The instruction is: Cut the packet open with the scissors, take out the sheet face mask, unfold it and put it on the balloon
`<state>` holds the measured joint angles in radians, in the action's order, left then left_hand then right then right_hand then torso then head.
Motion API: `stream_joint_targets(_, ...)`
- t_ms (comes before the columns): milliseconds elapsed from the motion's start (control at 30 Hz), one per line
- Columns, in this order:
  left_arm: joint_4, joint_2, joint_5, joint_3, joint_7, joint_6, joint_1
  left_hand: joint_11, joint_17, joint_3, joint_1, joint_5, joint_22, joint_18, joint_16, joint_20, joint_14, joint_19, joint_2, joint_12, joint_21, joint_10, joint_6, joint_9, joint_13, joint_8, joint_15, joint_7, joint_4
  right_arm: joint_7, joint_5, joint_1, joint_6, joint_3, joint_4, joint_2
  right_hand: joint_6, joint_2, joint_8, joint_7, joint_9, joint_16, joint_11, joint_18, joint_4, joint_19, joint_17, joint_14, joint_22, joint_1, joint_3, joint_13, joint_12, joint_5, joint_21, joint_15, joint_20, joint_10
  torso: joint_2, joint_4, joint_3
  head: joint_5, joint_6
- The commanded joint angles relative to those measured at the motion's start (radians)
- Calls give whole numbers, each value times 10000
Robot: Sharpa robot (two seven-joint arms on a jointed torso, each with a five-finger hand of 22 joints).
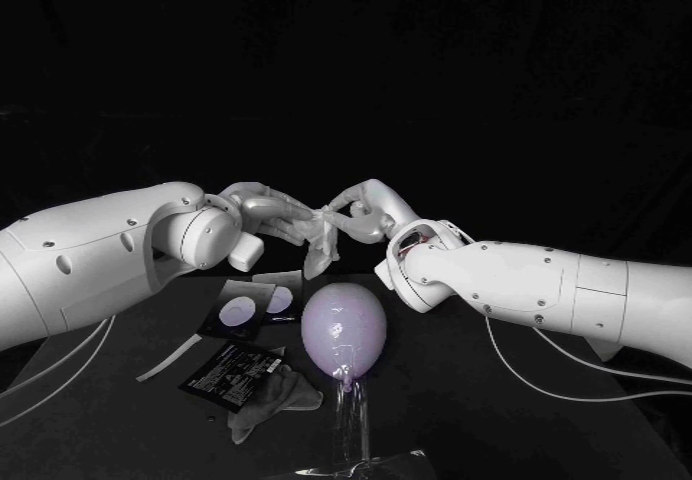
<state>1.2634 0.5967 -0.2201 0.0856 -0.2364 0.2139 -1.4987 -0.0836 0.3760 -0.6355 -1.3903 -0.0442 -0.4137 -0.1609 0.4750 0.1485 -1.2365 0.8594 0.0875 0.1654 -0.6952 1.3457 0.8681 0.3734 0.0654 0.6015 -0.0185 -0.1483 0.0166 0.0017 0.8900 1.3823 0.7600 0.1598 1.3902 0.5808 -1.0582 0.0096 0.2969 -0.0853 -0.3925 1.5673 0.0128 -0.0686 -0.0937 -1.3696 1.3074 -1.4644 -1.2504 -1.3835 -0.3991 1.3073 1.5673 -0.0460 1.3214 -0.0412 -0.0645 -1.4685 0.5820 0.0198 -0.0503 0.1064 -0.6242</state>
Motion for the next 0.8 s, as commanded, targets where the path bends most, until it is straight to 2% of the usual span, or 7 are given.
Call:
stream_joint_targets(33,-46,38,-3,-5,101,26,-8,176,8,51,-102,-35,-8,-196,-67,-39,-27,-4,10,36,-32,279,65,18,16,60,64,26,20,145,-241,6,-61,-5,-9,73,-20,10,69,7,-101,35,-39,-87,42,21,2634,-1064,13,9,-99,2635,35,-25,-21,-86,41,-1023,9,0,1,1,2)
stream_joint_targets(367,-69,50,-5,9,94,45,-2,179,15,58,-113,-35,-11,-197,-71,-42,-33,-2,13,33,-37,286,70,22,16,58,67,27,25,422,-664,19,-284,-6,88,251,49,-17,55,-8,-105,35,-26,-111,23,96,2634,-1064,119,107,-114,2627,25,-25,-115,-78,38,-1018,5,3,-7,2,-5)
stream_joint_targets(500,-74,62,-6,17,90,38,1,179,15,58,-113,-35,-11,-197,-71,-42,-33,-2,13,33,-37,286,70,22,16,58,67,27,25,581,-867,26,-455,-6,142,314,161,37,20,-43,-103,35,3,-139,-2,193,2634,-1064,246,195,-187,2447,-196,-26,-236,-56,25,-902,3,0,-2,-7,-18)
stream_joint_targets(800,-67,79,-6,30,82,10,4,179,15,58,-113,-35,-11,-197,-71,-42,-33,-2,13,33,-37,286,70,22,16,58,67,27,25,770,-1208,37,-772,-6,133,351,457,348,-136,-185,-53,35,125,-197,-167,399,2634,-1064,514,439,-492,2017,-747,-26,-502,44,-48,-606,7,0,-2,5,-22)
